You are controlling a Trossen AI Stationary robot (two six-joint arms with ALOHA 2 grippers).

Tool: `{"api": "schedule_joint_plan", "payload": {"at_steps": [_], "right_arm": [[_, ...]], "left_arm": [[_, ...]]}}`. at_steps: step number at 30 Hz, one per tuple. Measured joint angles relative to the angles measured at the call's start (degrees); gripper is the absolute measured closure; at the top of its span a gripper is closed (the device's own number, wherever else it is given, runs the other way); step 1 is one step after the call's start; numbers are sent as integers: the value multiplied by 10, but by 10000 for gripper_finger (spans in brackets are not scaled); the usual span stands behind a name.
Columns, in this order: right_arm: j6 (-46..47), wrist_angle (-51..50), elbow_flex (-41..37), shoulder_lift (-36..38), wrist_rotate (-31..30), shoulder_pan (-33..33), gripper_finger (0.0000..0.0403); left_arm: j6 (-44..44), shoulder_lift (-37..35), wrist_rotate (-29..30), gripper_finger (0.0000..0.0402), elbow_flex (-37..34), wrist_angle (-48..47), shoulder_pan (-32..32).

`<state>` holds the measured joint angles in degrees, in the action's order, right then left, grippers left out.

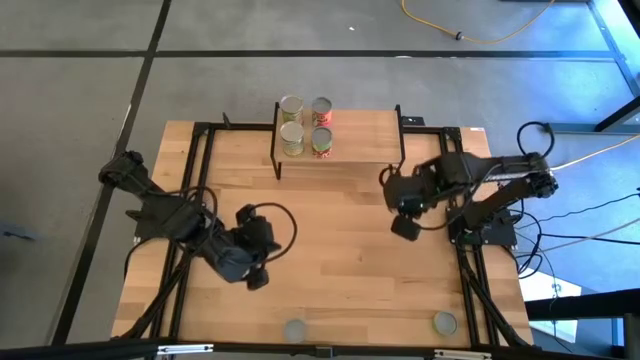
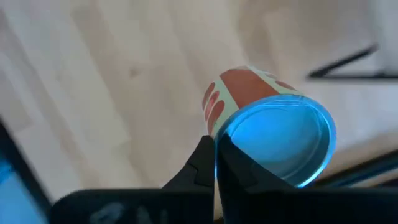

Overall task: Pick and place cans onto a shelf
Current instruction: Put the canned tomatoes on the shelf

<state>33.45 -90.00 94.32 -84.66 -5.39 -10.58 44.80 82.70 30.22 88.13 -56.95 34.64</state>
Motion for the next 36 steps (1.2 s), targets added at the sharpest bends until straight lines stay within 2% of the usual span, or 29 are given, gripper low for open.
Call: {"api": "schedule_joint_plan", "payload": {"at_steps": [4, 6, 13, 19, 27, 32, 36], "right_arm": [[-82, 0, 23, 0, -31, 61, 401], [-120, 2, 28, -1, -33, 100, 401], [-274, 53, 62, -49, -32, 235, 401], [-374, 67, 136, -148, -24, 317, 401], [-462, 63, 209, -265, -1, 363, 401], [-484, 59, 221, -282, -2, 367, 398], [-492, 68, 221, -283, -4, 367, 368]], "left_arm": [[0, 0, 69, 401, 0, 0, -21], [0, 0, 85, 401, 0, 0, -34], [-3, 0, 63, 401, 0, 0, -89], [-4, 0, 36, 401, 0, 0, -127], [-4, 0, 18, 401, 0, 0, -152], [-4, 0, 15, 401, 0, 0, -152], [-4, 0, 0, 401, 0, 0, -152]]}}
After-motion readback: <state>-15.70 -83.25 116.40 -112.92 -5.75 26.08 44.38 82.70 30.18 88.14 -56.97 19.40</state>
